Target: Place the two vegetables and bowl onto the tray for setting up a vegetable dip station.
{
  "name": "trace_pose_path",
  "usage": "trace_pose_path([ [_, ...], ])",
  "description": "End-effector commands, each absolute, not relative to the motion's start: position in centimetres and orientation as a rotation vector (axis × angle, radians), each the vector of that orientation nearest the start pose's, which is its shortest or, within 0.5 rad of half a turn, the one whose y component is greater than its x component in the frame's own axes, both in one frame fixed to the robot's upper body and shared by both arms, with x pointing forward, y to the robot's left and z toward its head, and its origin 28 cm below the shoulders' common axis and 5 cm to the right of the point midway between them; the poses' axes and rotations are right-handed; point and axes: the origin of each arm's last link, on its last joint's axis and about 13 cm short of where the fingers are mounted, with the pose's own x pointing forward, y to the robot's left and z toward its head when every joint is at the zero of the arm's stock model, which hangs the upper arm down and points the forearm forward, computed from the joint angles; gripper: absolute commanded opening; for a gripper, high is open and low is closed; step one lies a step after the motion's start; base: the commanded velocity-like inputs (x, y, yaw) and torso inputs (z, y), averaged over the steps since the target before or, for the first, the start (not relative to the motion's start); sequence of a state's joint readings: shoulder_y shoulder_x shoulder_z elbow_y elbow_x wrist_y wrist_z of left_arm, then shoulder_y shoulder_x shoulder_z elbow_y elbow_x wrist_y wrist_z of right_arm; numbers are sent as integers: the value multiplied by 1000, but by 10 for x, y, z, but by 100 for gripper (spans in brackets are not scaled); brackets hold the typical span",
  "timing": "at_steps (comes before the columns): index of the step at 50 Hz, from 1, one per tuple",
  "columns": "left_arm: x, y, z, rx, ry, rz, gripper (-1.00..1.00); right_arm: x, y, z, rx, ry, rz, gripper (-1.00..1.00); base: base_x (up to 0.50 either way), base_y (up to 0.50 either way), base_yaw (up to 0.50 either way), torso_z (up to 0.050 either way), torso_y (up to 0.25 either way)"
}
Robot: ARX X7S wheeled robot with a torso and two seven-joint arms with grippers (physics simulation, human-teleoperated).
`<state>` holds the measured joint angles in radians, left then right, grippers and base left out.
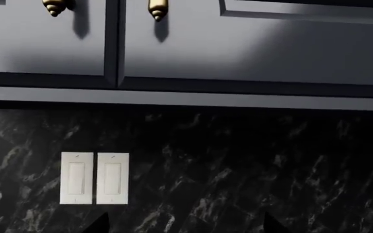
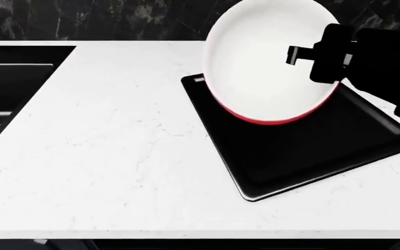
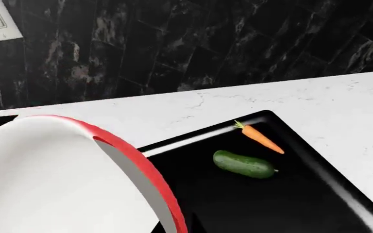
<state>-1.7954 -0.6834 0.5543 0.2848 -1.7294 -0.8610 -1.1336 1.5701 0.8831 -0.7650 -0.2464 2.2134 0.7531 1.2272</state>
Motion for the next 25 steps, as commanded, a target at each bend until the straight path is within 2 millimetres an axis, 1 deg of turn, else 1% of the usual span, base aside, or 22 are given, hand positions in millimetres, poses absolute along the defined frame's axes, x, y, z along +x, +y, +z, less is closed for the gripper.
trace_pose_path([
  [1,206,214,436,-32,-406,-47,100,208,-140,364,168,341,82,-100,0,0,0,0,0],
  [11,206,214,436,-32,-405,-46,100,198,-144,357,188,402,92,-100,0,0,0,0,0],
  [25,205,214,436,-30,-407,-46,100,199,-147,349,198,426,86,-100,0,0,0,0,1],
])
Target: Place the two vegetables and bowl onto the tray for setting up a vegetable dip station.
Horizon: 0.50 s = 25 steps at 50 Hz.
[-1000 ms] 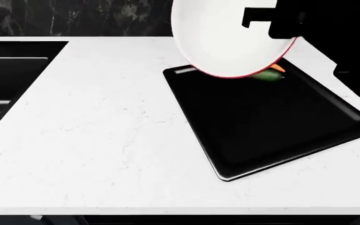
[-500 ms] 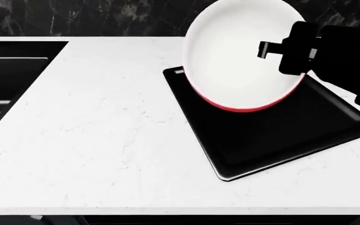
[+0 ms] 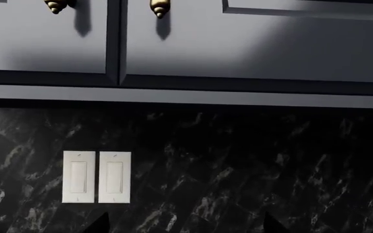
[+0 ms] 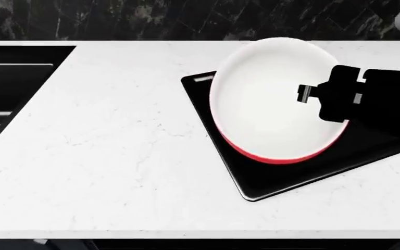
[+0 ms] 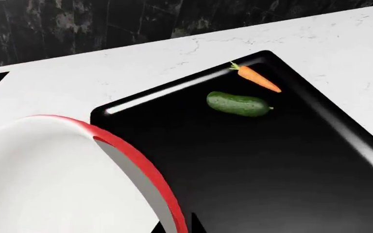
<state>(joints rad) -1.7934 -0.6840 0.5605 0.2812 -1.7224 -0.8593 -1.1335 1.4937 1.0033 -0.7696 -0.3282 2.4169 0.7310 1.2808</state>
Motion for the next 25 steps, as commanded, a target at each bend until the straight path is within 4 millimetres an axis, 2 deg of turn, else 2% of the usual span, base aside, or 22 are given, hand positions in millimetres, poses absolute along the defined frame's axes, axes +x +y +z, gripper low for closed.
trace_pose_path([
  [1,205,214,436,-30,-407,-46,100,200,-147,349,199,426,83,-100,0,0,0,0,0],
  [25,206,213,435,-28,-408,-46,100,214,-150,340,220,440,75,-100,0,0,0,0,1],
])
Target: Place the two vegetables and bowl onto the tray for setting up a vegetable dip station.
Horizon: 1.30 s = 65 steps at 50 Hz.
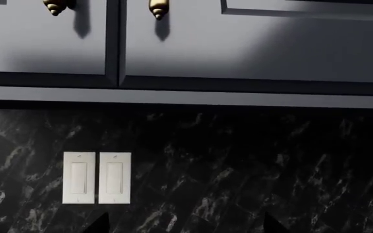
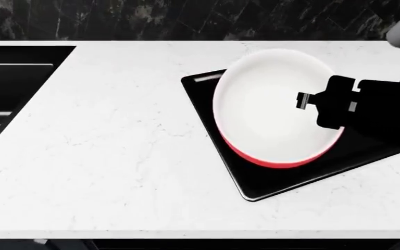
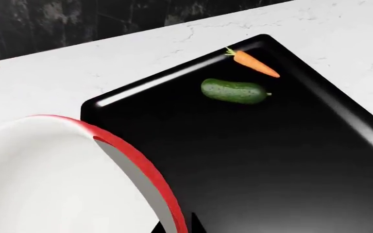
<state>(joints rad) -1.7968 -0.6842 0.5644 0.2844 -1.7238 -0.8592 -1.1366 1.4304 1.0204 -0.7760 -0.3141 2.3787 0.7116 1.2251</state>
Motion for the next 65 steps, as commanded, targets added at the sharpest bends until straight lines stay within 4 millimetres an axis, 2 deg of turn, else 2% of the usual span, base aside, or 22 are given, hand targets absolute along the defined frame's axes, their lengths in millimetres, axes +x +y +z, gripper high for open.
trace_pose_path([
  [1,205,213,436,-28,-408,-45,100,214,-151,339,218,442,71,-100,0,0,0,0,0],
  [28,205,214,437,-28,-409,-43,100,222,-160,331,199,477,14,-100,0,0,0,0,0],
  [65,204,214,437,-27,-412,-38,100,245,-163,319,214,488,-7,-100,0,0,0,0,1],
])
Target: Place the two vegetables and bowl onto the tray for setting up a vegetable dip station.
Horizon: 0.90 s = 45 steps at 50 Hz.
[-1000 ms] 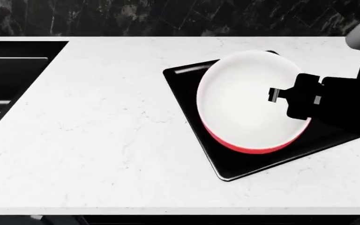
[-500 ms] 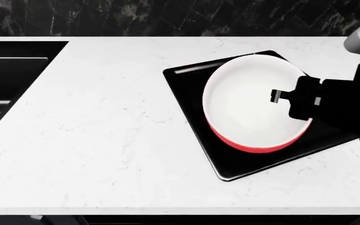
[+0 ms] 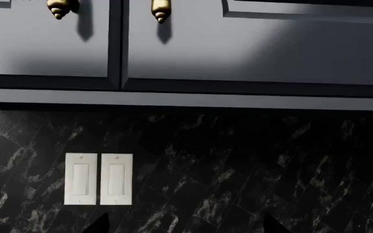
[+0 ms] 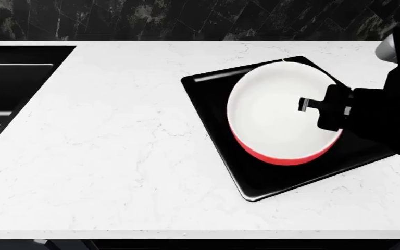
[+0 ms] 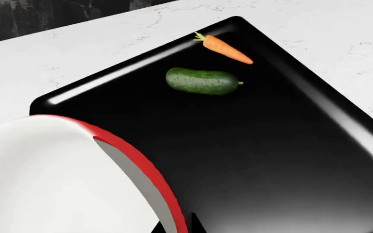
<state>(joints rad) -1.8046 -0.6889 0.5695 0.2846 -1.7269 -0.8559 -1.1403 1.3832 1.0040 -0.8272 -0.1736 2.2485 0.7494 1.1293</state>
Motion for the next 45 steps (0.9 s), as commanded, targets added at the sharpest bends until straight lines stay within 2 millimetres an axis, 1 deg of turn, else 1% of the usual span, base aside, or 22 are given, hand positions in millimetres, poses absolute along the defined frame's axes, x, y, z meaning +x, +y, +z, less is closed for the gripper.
trace_pose_path([
  [1,204,214,437,-29,-411,-39,100,245,-164,319,214,488,-10,-100,0,0,0,0,0],
  [12,205,214,437,-28,-411,-37,100,249,-166,318,194,504,-30,-100,0,0,0,0,0],
  [21,204,215,438,-34,-411,-38,100,256,-163,315,187,514,-18,-100,0,0,0,0,1],
  [45,203,215,438,-31,-416,-36,100,263,-162,312,164,535,-29,-100,0,0,0,0,0],
])
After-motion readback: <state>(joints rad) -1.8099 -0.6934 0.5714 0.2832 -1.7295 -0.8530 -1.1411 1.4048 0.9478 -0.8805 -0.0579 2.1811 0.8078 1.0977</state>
